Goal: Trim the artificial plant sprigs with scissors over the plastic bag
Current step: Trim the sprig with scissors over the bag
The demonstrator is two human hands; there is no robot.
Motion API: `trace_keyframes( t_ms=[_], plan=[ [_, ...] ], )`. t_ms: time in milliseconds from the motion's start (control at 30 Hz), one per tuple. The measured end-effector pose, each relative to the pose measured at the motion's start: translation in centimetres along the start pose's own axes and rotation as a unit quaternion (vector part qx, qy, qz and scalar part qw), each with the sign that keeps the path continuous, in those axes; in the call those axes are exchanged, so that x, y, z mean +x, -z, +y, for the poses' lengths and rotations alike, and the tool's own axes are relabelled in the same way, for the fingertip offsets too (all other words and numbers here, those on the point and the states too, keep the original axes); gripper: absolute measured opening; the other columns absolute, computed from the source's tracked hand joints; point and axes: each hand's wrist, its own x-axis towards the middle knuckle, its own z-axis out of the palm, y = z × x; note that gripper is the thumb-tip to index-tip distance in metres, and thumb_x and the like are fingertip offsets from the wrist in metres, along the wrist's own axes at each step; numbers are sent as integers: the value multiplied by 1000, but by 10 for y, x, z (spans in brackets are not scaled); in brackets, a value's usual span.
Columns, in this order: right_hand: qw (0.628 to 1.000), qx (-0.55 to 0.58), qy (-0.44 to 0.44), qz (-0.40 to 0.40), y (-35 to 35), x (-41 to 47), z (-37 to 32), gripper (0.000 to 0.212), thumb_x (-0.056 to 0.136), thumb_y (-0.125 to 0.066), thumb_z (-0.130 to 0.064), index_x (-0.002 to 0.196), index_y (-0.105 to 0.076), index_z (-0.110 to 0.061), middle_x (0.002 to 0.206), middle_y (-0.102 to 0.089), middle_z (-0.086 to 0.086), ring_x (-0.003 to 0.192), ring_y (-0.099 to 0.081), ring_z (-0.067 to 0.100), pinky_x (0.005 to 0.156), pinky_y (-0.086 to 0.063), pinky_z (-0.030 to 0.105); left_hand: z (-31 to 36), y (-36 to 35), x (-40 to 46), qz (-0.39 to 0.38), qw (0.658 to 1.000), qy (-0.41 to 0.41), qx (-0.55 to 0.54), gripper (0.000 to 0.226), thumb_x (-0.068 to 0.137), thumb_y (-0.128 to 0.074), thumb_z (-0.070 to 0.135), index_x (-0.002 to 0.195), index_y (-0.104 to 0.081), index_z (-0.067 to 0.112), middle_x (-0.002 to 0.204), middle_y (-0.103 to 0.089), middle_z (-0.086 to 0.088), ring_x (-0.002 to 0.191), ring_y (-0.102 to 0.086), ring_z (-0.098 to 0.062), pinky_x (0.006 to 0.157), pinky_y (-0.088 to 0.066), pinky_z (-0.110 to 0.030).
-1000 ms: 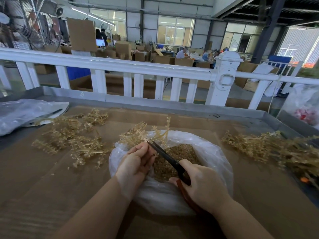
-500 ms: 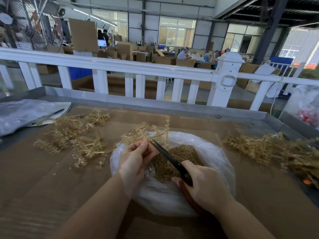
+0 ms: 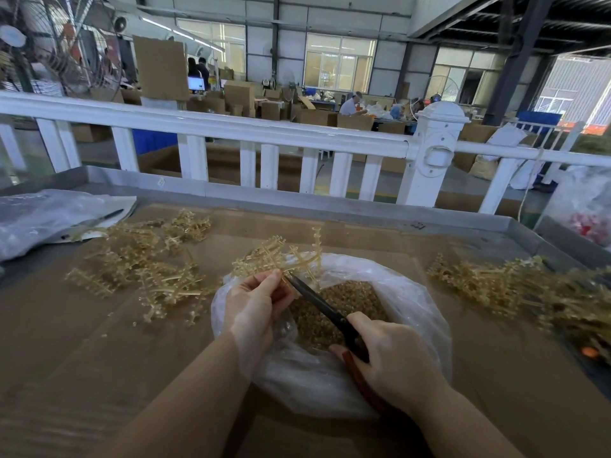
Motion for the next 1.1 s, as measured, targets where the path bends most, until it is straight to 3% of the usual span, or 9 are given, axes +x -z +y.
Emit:
trace_keyframes(
  t_ms=[300,667,900,1100],
  plan=[
    [1000,8,2,5,0,0,0,42,87,-39,-62,104,-56,-28,74,-62,-8,66,-58,8,59,-44,21,-2,7,1,-48,999,25,5,12,91,-58,5,78,-58,6,55,-61,-2,49,-61,-8,49,-54,-22],
    [1000,-2,8,14,0,-2,-3,43,88,-42,-59,110,-59,-25,77,-66,-7,67,-61,10,58,-45,21,-4,10,7,-42,998,55,3,7,88,-62,7,81,-61,7,54,-63,-2,47,-62,-10,46,-52,-21],
    [1000,-17,7,17,1,-1,-5,36,87,-49,-53,101,-61,-21,69,-64,-6,59,-59,12,51,-40,22,-4,10,4,-45,998,49,20,5,89,-59,3,85,-61,5,55,-65,-4,48,-64,-11,48,-55,-22],
    [1000,-10,4,3,0,-1,-4,37,92,-45,-53,107,-58,-21,75,-65,-5,65,-62,14,56,-45,25,-3,10,-1,-55,997,45,16,2,88,-59,2,87,-60,3,56,-66,-5,50,-65,-11,48,-54,-21]
  ],
)
